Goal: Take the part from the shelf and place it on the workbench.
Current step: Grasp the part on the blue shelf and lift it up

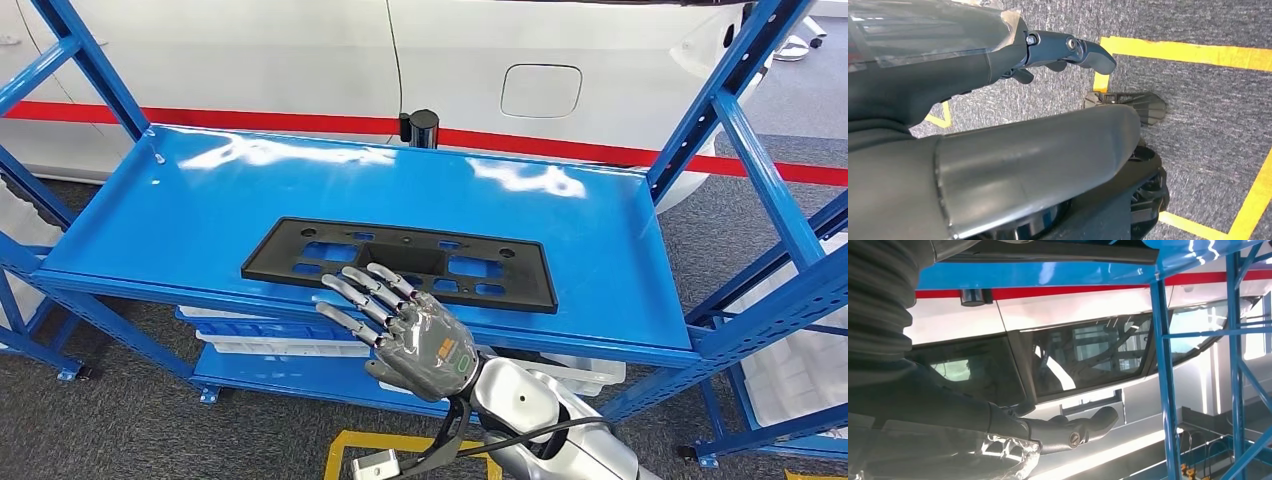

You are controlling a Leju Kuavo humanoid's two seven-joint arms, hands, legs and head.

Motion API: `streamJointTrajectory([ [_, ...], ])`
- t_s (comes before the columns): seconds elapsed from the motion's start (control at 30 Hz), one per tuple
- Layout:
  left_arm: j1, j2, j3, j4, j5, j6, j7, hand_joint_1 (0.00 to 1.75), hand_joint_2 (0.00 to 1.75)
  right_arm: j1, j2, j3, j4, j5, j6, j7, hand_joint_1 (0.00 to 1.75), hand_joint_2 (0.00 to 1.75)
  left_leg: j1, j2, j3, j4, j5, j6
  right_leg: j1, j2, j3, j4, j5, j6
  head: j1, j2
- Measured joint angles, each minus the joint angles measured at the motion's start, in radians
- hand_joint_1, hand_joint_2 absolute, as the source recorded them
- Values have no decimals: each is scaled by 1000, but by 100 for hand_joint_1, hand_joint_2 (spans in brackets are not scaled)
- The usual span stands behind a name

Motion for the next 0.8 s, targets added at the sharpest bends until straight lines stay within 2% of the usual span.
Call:
streamJointTrajectory([
  [0.23, -4, -14, 0, 0, 11, 61, 0, 0, 0, -8, 3, 10, 16, -12, 13, -6, 0, 175, -3, 0, 0, 0, -1, 6, -3, 0, 0, -1, 2, 11, 0, 0],
  [0.67, -7, -33, 0, 0, 14, 82, 8, 0, 0, -41, 20, 12, 88, -51, 27, -8, 0, 175, 0, 1, 1, 0, 0, 6, -2, 0, 0, -1, 2, 11, 0, 0],
  [0.73, -9, -35, 0, 0, 16, 92, 16, 0, 0, -58, 35, 9, 122, -54, 25, 1, 0, 175, 1, 1, 1, 0, 0, 6, -1, 0, 0, -1, 2, 11, 0, 0],
  [0.8, -11, -44, 0, 0, 23, 115, 27, 0, 0, -105, 72, 3, 204, -55, 16, 23, 0, 175, 3, 2, 1, 0, 0, 6, 1, 0, 0, -1, 2, 11, 0, 0],
])
